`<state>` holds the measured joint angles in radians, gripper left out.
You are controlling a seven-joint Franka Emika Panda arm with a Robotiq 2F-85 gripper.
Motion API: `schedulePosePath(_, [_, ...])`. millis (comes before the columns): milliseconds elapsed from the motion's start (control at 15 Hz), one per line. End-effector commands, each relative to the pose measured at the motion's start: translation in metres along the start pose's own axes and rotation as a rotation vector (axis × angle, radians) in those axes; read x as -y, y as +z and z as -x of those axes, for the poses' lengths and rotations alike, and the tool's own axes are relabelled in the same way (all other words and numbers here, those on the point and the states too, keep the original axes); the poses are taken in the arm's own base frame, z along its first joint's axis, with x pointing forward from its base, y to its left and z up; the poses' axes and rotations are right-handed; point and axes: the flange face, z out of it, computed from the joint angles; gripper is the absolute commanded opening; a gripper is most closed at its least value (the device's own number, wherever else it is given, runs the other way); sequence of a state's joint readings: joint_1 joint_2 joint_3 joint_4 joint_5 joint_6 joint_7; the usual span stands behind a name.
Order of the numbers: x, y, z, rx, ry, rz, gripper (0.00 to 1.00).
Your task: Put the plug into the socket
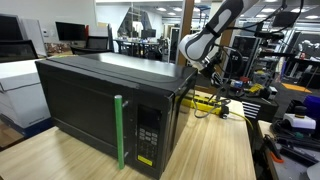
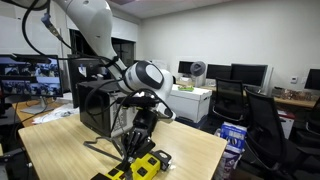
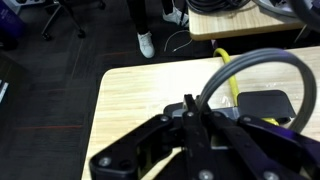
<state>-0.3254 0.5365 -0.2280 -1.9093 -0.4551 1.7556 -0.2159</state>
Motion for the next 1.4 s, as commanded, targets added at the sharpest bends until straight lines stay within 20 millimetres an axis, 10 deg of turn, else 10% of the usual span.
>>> schedulePosePath(0, [0.003,0.022,-0.011,0.01,0.023,-0.089,0.01])
schedulePosePath(1200, [0.005,0.047,-0.038,0.03,-0.035,-0.156,0.01])
schedulePosePath(1267, [0.004,0.044,-0.036,0.039,-0.029,-0.151,0.3])
schedulePosePath(1333, [0.004,0.041,-0.037,0.023,-0.024,-0.144,0.32])
